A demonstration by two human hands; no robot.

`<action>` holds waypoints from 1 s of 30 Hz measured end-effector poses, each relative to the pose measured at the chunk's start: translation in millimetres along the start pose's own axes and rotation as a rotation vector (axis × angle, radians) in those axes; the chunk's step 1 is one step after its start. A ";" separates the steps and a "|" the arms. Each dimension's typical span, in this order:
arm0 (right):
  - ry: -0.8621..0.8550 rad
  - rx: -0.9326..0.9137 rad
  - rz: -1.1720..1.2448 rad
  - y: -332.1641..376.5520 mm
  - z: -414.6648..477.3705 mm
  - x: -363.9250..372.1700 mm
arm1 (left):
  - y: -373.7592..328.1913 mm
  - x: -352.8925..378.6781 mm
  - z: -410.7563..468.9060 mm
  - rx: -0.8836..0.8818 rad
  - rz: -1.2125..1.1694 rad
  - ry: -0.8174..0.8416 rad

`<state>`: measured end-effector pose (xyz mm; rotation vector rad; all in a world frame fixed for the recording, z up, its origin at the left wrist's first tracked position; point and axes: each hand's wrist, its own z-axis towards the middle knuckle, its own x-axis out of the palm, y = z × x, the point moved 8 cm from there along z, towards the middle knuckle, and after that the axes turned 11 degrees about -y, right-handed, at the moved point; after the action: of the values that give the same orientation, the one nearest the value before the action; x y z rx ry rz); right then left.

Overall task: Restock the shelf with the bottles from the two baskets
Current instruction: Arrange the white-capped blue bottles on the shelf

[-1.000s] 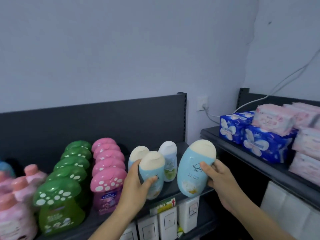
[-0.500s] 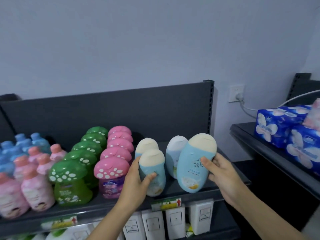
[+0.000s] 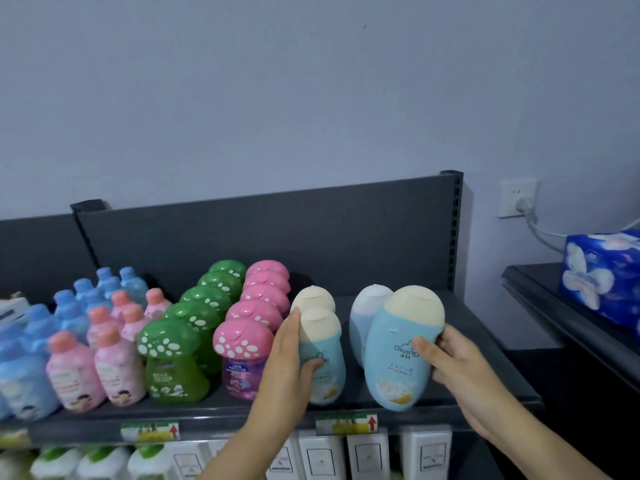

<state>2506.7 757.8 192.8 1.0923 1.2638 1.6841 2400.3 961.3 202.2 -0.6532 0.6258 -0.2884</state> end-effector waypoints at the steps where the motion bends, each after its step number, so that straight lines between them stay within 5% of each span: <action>1: 0.007 -0.004 -0.004 0.6 0.3 -0.1 | -1.0 1.6 0.3 0.030 0.031 0.013; 10: 0.033 -0.008 -0.056 7.7 4.6 5.2 | -33.7 2.6 23.9 0.616 0.466 0.180; 30: 0.039 -0.045 -0.113 18.9 10.6 43.9 | -28.0 1.4 64.8 0.534 0.446 0.525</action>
<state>2499.6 797.2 221.1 0.9486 1.2813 1.6480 2440.2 970.1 259.8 0.0954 1.1226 -0.1938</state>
